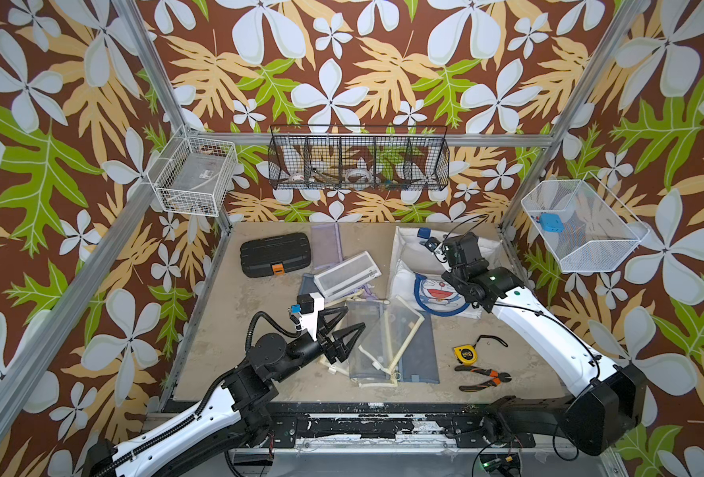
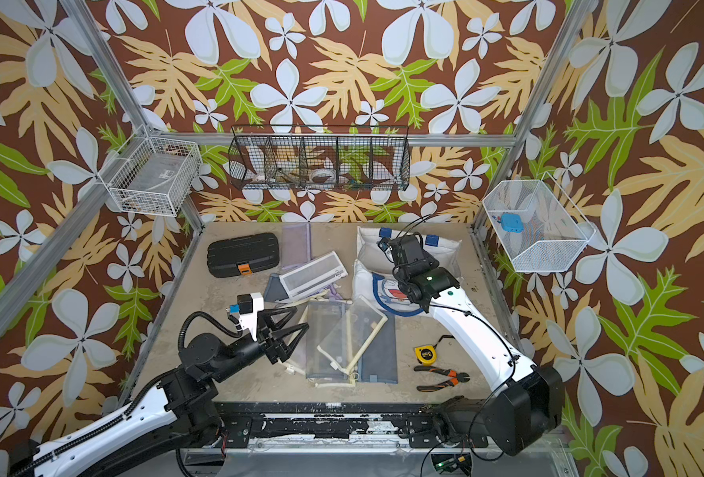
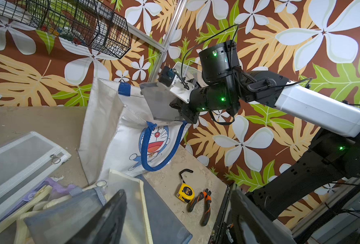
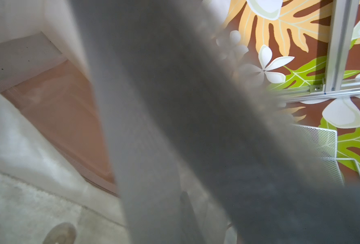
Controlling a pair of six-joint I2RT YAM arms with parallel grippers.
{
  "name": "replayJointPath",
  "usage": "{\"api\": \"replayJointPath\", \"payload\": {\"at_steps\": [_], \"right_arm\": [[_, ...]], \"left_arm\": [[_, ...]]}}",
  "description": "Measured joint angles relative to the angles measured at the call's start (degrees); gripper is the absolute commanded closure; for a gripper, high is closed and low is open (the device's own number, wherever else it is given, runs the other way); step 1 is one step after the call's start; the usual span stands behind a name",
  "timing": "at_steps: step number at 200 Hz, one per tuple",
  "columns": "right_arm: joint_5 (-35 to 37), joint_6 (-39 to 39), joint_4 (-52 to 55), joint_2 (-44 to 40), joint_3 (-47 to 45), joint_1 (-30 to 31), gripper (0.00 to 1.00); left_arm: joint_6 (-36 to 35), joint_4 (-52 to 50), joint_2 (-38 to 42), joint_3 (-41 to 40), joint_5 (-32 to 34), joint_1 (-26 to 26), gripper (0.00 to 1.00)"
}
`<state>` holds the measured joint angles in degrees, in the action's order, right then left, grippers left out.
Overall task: Put the pencil pouch into the canvas bag
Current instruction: Place the pencil case in the canvas bag.
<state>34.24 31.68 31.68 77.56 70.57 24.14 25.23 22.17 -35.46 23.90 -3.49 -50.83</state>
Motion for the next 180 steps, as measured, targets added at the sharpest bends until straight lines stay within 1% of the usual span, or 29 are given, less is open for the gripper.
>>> {"api": "replayJointPath", "payload": {"at_steps": [18, 35, 60, 79, 96, 107, 112, 121, 135, 143, 163, 180], "right_arm": [[-0.2, 0.3, 0.0, 1.7, 0.5, -0.1, 0.57], [-0.1, 0.2, 0.1, 2.7, 1.5, -0.1, 0.48], [0.3, -0.1, -0.1, 2.6, 2.8, -0.1, 0.4], [0.7, -0.3, 0.1, 2.0, 2.9, 0.2, 0.38], [0.6, -1.6, 0.2, 0.3, 3.3, 1.5, 0.37], [-0.1, -3.1, 0.3, -1.3, 4.1, 2.8, 0.36], [-0.5, -3.9, 0.2, -2.1, 4.6, 3.4, 0.33], [-2.6, -5.9, 0.1, -3.8, 5.4, 4.6, 0.29], [-7.3, -9.2, -0.3, -6.7, 6.0, 6.0, 0.28], [-10.5, -11.4, -1.2, -8.9, 5.3, 6.5, 0.25], [-19.3, -17.4, -4.7, -17.1, -1.1, 7.0, 0.19], [-26.5, -22.6, -7.0, -23.5, -7.3, 7.1, 0.18]], "left_arm": [[0.0, 0.0, -0.5, 0.2, 0.0, 0.0, 0.21], [0.0, -1.7, -1.4, 1.6, 0.9, 0.0, 0.21], [-0.1, -6.0, -4.3, 4.8, 4.0, 0.0, 0.21], [-0.1, -9.6, -7.2, 6.5, 5.5, 0.0, 0.21], [0.0, -12.9, -9.0, 6.9, 5.8, 0.0, 0.23], [0.0, -14.3, -10.3, 7.4, 5.8, 0.0, 0.24], [0.0, -15.0, -11.0, 7.7, 5.8, 0.0, 0.25], [0.0, -16.4, -12.6, 8.5, 5.6, 0.0, 0.26], [-0.3, -18.5, -15.6, 10.0, 4.9, 0.0, 0.28], [-0.3, -19.8, -17.4, 10.8, 4.7, 0.0, 0.29], [-0.5, -21.6, -21.0, 11.7, 3.9, 0.0, 0.32], [-0.5, -22.3, -24.0, 12.0, 2.7, 0.0, 0.35]]}}
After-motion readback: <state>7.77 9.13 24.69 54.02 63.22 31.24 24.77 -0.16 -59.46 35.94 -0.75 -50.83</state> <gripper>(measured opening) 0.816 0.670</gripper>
